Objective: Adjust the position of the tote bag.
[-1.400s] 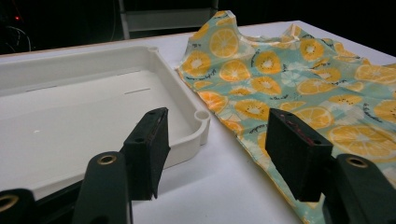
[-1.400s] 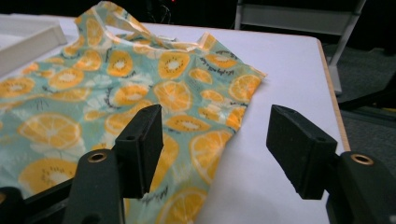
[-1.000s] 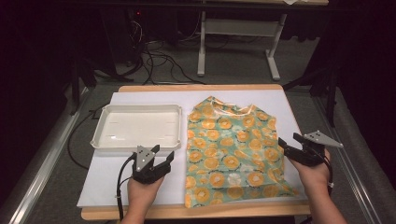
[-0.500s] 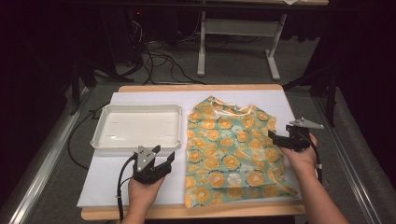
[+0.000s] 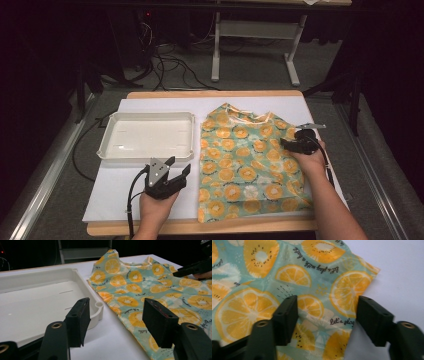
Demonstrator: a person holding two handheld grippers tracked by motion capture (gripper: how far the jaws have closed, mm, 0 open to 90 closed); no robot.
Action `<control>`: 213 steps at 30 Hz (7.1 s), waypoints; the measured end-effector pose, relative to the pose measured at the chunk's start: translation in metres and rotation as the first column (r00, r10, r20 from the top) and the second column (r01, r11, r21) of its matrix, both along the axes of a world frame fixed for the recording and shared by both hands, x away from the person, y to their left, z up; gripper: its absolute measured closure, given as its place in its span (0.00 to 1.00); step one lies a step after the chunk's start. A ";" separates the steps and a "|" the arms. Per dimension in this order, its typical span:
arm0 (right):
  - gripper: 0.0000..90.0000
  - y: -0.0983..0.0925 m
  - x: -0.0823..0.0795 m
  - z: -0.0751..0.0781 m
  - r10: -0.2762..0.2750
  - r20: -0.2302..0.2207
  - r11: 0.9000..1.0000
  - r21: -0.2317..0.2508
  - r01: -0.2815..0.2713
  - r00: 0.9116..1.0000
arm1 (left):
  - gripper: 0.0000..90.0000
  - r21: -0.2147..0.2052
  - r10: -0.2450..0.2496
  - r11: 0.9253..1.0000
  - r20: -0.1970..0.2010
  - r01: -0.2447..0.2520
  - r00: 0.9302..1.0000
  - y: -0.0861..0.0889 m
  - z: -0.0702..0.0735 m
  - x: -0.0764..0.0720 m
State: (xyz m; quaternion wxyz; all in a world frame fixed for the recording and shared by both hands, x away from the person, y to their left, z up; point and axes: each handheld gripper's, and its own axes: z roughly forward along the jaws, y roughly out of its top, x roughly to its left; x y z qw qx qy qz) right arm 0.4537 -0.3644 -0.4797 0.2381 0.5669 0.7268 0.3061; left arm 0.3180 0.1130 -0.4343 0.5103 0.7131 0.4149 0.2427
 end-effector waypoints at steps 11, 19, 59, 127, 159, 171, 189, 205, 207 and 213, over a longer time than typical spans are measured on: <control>1.00 0.015 -0.006 0.001 0.056 0.035 0.997 -0.049 -0.054 0.998 | 0.44 -0.001 -0.004 1.000 0.002 0.004 1.000 0.000 0.001 -0.001; 1.00 0.013 -0.012 0.021 0.052 0.120 0.998 0.020 -0.054 0.991 | 0.44 -0.010 0.002 1.000 0.004 -0.002 1.000 0.002 0.002 0.000; 1.00 0.033 -0.057 0.167 0.040 0.619 0.988 0.094 -0.124 0.784 | 0.44 -0.045 -0.003 0.999 0.054 0.006 0.999 -0.004 0.009 -0.004; 0.64 0.084 -0.200 0.064 0.304 0.381 0.917 0.132 -0.376 0.873 | 1.00 -0.141 -0.186 0.964 0.252 0.226 0.950 -0.122 0.012 -0.048; 0.87 0.127 -0.198 0.047 0.350 0.286 0.895 0.181 -0.409 0.892 | 1.00 -0.124 -0.216 0.960 0.238 0.250 0.947 -0.134 -0.003 -0.054; 1.00 0.060 -0.164 0.075 0.188 0.353 0.964 0.114 -0.242 0.916 | 1.00 -0.072 -0.374 0.917 0.183 0.392 0.909 -0.159 -0.023 -0.082; 1.00 0.008 -0.188 0.066 0.142 0.392 0.986 0.021 -0.163 0.909 | 0.51 -0.122 -0.316 0.929 0.233 0.350 0.920 -0.148 -0.002 -0.063; 1.00 -0.029 -0.192 0.068 0.038 0.424 0.997 0.040 -0.061 0.905 | 0.51 -0.186 -0.195 0.963 0.013 0.194 0.981 -0.146 -0.008 0.008; 1.00 -0.030 -0.190 0.068 0.035 0.422 0.998 0.035 -0.055 0.906 | 0.79 -0.173 -0.224 0.960 -0.006 0.219 0.975 -0.153 -0.013 0.004; 1.00 -0.039 -0.171 0.074 -0.008 0.425 0.999 0.035 -0.008 0.905 | 1.00 -0.115 -0.215 0.968 0.079 0.223 0.973 -0.148 -0.018 -0.020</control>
